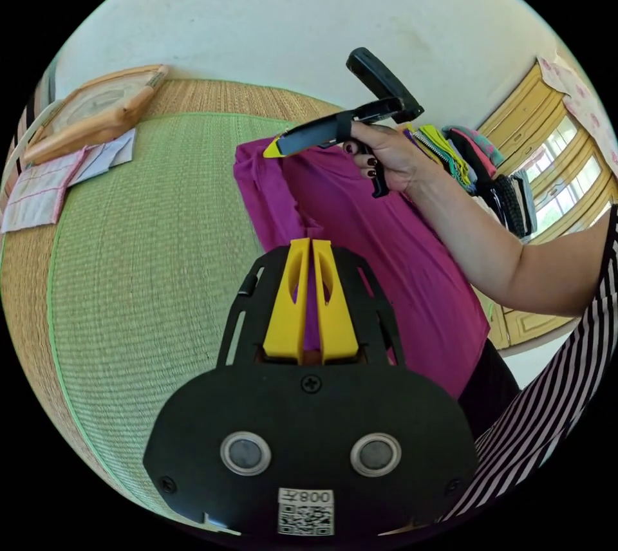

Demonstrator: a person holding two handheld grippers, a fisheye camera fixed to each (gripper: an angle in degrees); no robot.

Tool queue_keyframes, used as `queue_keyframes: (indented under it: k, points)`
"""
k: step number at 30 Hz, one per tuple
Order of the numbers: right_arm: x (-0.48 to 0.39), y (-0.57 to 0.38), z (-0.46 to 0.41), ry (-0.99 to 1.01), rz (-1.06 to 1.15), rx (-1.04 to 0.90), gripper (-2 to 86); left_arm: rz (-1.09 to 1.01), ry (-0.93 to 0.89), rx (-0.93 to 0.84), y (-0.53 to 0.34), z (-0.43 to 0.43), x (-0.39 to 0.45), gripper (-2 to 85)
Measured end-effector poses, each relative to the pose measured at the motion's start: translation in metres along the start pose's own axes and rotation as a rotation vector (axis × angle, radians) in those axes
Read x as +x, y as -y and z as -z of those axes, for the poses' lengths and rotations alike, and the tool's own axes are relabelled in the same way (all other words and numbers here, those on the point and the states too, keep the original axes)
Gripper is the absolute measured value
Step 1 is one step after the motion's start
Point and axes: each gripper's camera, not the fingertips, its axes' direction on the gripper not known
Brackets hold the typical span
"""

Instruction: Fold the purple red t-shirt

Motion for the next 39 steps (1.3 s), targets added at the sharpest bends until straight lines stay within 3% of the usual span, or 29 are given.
queue_keyframes:
  k: [3,6,11,23,39]
  points:
    - [0.008,-0.001,0.0,0.063,-0.027,0.011,3.0,-0.004,0.046,-0.08,0.001,-0.011,0.001,0.8]
    - [0.002,-0.002,0.004,0.08,-0.011,0.01,3.5,0.009,0.041,-0.051,0.0,-0.005,0.001,1.1]
    - [-0.001,-0.003,0.008,0.013,-0.023,-0.033,5.0,0.004,0.004,-0.112,0.0,-0.013,0.002,1.9]
    - [-0.021,-0.031,0.052,0.022,-0.043,0.096,3.0,0.002,-0.011,-0.067,0.003,0.005,0.004,2.9]
    - [-0.086,-0.023,0.019,-0.107,0.072,-0.043,0.2,0.046,-0.021,-0.077,0.007,-0.001,0.001,0.6]
